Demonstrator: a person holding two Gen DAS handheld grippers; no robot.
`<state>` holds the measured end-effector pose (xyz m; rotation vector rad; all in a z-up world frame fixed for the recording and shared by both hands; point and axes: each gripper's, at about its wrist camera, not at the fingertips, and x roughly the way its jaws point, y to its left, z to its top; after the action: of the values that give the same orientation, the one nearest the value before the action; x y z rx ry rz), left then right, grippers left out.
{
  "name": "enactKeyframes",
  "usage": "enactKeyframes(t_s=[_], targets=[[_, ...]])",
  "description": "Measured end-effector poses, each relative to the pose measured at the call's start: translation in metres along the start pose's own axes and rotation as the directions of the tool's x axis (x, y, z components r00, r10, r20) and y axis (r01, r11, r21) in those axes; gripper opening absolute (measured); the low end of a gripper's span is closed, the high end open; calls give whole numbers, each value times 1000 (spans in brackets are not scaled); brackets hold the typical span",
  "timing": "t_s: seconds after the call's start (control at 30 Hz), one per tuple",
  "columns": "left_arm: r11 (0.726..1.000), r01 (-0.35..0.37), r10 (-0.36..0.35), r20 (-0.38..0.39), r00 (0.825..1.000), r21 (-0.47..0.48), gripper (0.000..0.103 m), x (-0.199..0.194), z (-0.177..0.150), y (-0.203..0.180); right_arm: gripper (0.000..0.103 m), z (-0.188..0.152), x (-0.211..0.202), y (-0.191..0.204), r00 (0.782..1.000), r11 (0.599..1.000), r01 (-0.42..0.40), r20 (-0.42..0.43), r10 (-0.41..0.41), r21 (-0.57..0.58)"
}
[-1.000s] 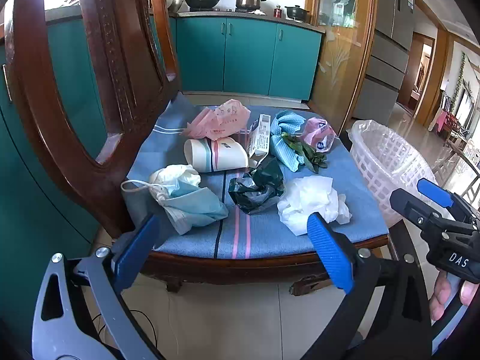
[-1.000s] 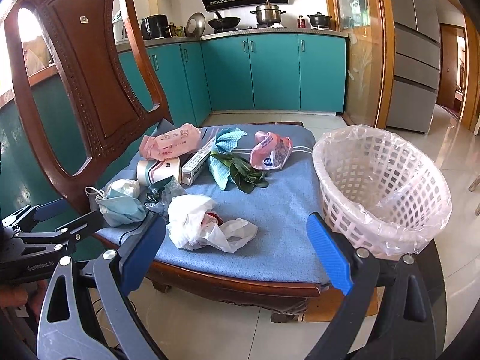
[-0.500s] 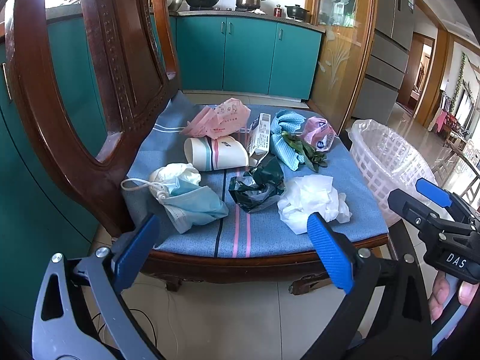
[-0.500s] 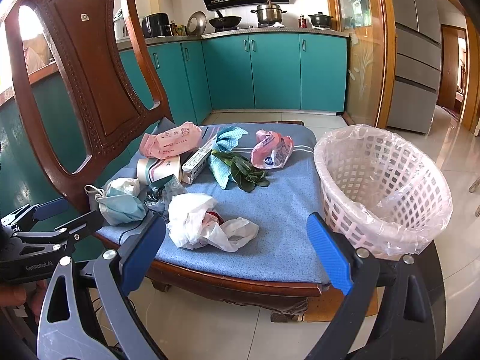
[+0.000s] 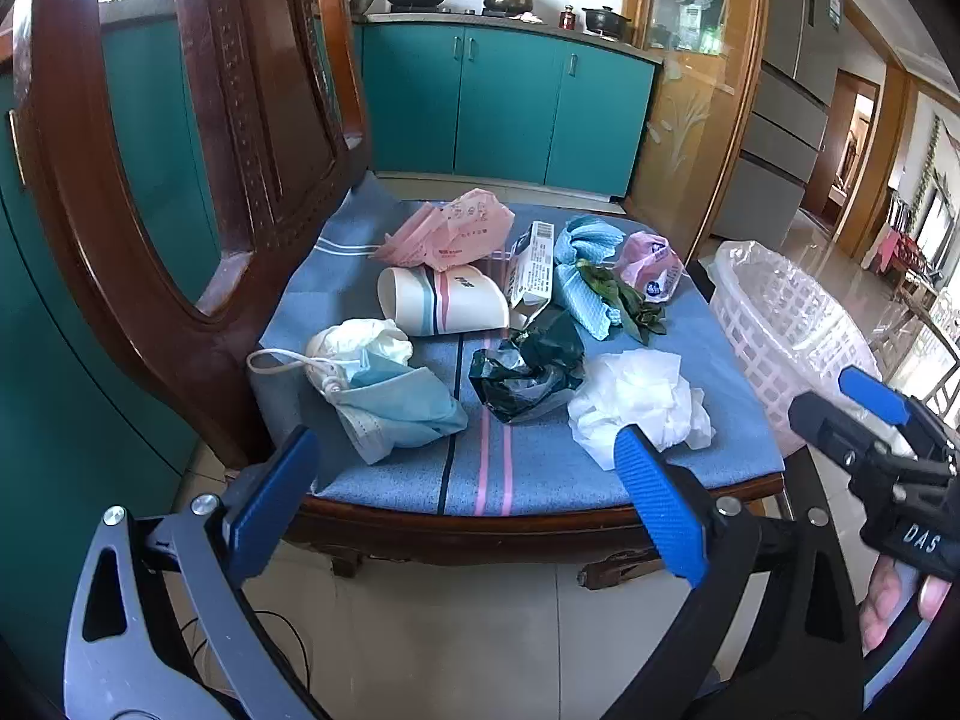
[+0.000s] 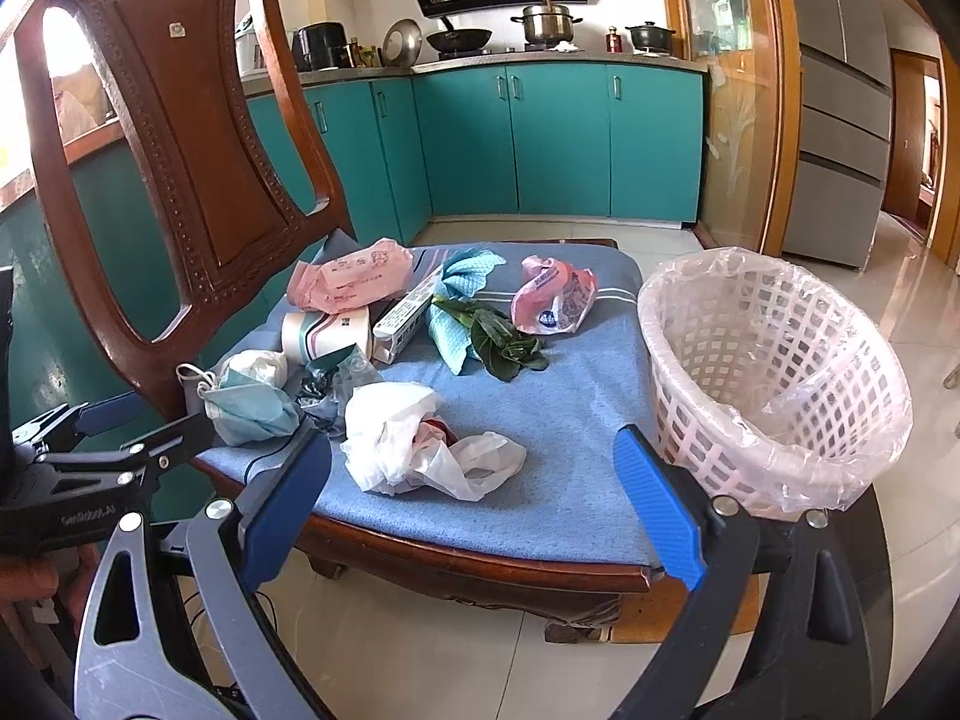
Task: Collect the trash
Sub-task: 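Grasp the dark green wrapper with the left tool while the right tool grasps a white plastic bag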
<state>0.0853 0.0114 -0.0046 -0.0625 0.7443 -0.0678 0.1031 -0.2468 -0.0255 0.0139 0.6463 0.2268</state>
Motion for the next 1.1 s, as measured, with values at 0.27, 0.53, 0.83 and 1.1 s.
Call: enactKeyframes(t_s=[0.27,0.53,0.83,1.1], targets=[[997,37,-39,26,999,64,92,29,23,-27,93,4,5,-3,1000,1000,5,-11,-4,16],[994,90,-84,-101,991,57,59,91,41,-41,93,0,15,-3,999,1000,19,-38,-20,-6],[987,160,-159,58,986,-13,22,35,54,-19,93,-4,26,3,998,999,-5,-62,3,-43],[983,179,-163,265,950,-34,22,-45,51,4,93,4,61,29,995,990,-44,-97,31,-135]])
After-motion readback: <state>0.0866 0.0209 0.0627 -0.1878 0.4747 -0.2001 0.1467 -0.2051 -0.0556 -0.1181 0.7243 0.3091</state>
